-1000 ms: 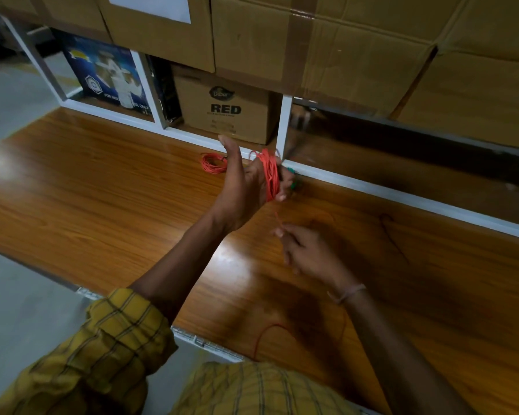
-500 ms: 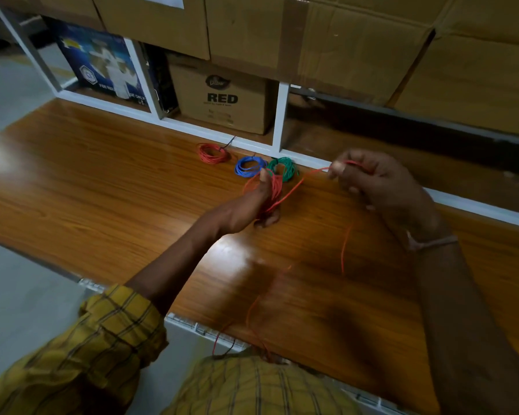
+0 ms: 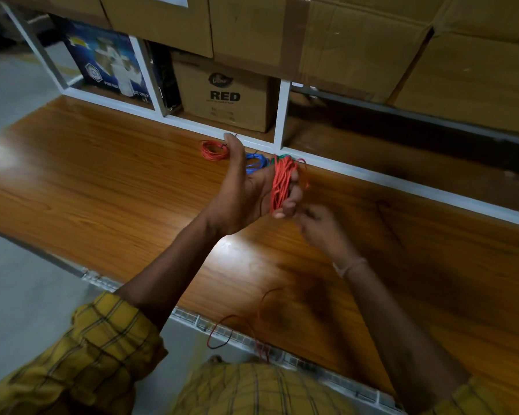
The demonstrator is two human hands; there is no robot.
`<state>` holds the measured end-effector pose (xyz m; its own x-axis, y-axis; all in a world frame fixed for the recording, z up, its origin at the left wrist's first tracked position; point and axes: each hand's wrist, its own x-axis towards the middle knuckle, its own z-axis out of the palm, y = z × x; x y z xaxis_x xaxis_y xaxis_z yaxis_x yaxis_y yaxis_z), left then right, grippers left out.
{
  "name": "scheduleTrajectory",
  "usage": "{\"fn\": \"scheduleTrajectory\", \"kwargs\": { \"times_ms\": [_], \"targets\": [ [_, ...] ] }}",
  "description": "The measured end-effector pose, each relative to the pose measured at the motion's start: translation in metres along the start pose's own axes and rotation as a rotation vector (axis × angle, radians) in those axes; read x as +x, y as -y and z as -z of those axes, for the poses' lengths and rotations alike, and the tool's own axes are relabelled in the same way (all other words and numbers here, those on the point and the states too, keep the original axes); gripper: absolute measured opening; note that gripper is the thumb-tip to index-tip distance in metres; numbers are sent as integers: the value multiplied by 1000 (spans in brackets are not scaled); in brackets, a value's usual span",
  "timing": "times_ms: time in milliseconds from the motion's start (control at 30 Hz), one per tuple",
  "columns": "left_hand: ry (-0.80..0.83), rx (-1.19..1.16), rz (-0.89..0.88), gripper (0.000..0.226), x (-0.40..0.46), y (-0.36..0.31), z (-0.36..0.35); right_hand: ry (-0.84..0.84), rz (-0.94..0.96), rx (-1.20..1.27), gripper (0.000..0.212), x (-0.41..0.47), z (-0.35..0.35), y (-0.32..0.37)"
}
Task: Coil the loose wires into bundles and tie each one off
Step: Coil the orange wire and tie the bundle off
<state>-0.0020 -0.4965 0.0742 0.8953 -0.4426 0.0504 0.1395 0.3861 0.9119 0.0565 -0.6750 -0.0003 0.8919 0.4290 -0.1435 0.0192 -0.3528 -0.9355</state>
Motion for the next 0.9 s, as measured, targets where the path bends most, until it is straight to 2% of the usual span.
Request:
{"fn": "scheduleTrajectory", "kwargs": {
  "times_ms": [133, 167, 200, 233, 267, 333, 400, 467, 533, 600, 667, 767, 900],
  "targets": [
    [-131, -50, -80, 110, 5, 4, 1, 77, 40, -146, 39, -37, -26, 5],
    [-207, -6, -91, 94, 7, 4, 0, 98, 65, -220, 36, -46, -27, 12],
    [-305, 85, -104, 69, 9, 1, -1, 121, 104, -302, 32, -53, -26, 19],
    [-385, 147, -104, 56, 11, 0, 2, 137, 149, -369, 29, -60, -23, 27],
    [-426, 155, -82, 66, 10, 0, 6, 144, 177, -412, 29, -66, -17, 34],
    [-457, 335, 2, 111, 7, 4, 13, 158, 178, -401, 23, -76, 0, 53],
    [-430, 577, 69, 126, 6, 7, 14, 201, 148, -270, 17, -83, 21, 72],
    [-382, 786, 127, 119, 3, 13, 13, 232, 139, -46, 17, -83, 45, 86],
    [-326, 878, 148, 114, 0, 19, 12, 246, 157, 220, 17, -75, 66, 92],
    [-263, 801, 183, 123, -4, 24, 13, 211, 155, 403, 20, -61, 79, 92],
    [-176, 691, 203, 124, -12, 23, 8, 141, 148, 451, 26, -44, 83, 86],
    [-22, 538, 202, 114, -20, 18, 1, 12, 141, 334, 28, -19, 77, 67],
    [148, 259, 200, 113, -19, 10, -7, -94, 91, 188, 20, -2, 51, 43]
  ]
}}
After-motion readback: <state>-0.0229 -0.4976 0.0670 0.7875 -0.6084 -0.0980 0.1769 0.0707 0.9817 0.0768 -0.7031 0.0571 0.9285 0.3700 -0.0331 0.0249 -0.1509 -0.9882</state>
